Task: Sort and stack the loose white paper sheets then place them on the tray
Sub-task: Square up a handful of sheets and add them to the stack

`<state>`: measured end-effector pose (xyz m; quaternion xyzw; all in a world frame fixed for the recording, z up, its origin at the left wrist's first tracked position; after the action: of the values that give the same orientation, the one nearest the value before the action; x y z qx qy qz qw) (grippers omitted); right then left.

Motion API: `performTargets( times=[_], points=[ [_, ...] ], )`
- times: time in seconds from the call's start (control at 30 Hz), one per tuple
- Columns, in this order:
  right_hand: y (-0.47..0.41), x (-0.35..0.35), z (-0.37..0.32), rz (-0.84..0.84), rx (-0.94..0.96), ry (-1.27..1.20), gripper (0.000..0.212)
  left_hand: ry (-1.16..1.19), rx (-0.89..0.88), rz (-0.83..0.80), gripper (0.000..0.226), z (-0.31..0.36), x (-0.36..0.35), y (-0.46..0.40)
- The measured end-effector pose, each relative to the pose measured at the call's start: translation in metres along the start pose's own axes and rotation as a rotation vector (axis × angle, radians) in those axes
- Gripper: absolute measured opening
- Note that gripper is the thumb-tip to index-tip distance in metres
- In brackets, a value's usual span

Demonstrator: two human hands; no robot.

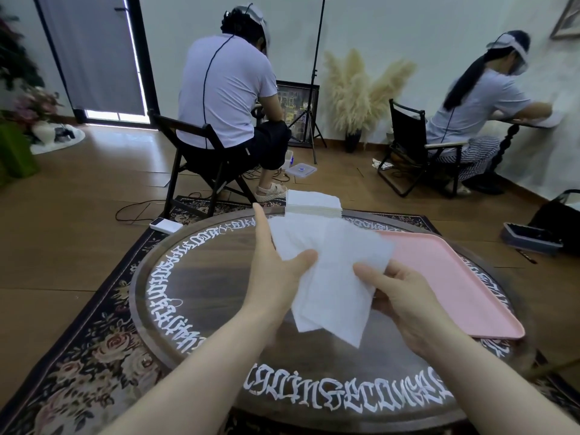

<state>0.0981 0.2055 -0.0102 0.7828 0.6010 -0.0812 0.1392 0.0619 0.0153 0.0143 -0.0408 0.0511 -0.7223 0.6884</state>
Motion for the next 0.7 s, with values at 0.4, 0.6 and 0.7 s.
performTargets(
  times=[0.4, 0.6, 0.7],
  points=[
    [0.006, 0.0, -0.04, -0.076, 0.35, -0.286, 0.029, 0.053, 0.024, 0.162, 0.06, -0.003, 0.011, -0.008],
    [0.007, -0.007, -0.032, -0.072, 0.32, -0.221, 0.017, 0.03, -0.004, 0.078, 0.058, -0.005, 0.002, -0.006],
    [0.007, -0.006, -0.032, -0.062, 0.335, -0.187, 0.022, -0.026, -0.037, 0.016, 0.053, -0.004, -0.002, -0.005]
  ],
)
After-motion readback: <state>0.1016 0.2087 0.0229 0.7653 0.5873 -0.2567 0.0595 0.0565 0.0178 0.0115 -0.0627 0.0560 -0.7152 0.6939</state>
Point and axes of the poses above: each hand's wrist, its own y-axis away from the middle knuckle, its own x-axis out of the back of the hand, z = x × y, the point moved 5 cm from there along -y, towards the middle knuckle, and after that the axes turned 12 degrees about -y, right-handed, at the moved point
